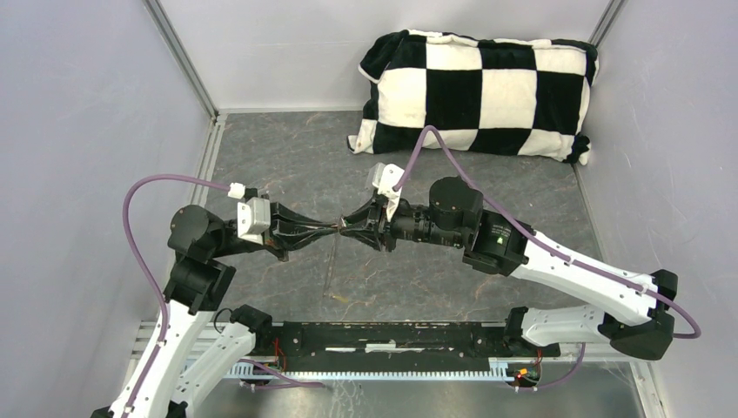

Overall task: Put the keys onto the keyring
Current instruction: Adjust the key on the keyring.

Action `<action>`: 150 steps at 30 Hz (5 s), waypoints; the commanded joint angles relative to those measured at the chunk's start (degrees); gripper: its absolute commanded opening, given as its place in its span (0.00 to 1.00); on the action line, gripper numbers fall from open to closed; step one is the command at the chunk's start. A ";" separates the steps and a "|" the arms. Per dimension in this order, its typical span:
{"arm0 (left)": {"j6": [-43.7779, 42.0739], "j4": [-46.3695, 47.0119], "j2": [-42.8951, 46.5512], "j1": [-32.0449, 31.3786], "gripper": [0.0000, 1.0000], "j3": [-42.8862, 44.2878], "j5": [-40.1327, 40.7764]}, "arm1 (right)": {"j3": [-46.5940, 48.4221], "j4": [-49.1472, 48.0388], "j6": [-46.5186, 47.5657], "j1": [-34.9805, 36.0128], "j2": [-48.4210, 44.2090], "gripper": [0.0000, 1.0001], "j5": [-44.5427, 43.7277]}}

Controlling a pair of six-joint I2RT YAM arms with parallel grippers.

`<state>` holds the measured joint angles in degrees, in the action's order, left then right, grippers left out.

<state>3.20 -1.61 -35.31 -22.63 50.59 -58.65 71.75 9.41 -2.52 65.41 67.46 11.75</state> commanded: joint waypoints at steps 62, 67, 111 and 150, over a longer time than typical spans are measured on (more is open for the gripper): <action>-1.45 -0.50 -0.72 -0.11 0.02 1.04 -3.48 | 5.73 4.32 4.29 -2.52 -1.76 0.46 13.14; -1.37 -0.44 -0.90 -0.11 0.02 1.26 -3.56 | 5.01 3.48 3.74 -2.49 -0.45 0.46 14.18; -1.17 -1.12 0.81 -0.11 0.02 2.00 -5.33 | 1.97 -0.66 -0.01 -3.62 1.10 0.01 18.61; -46.07 -52.77 -14.09 -0.76 0.31 14.91 -4.21 | 22.82 30.40 9.15 -1.69 15.17 0.00 14.09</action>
<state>-39.09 -52.40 -48.84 -22.79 64.07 -62.65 90.13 39.57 5.48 63.07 81.69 26.70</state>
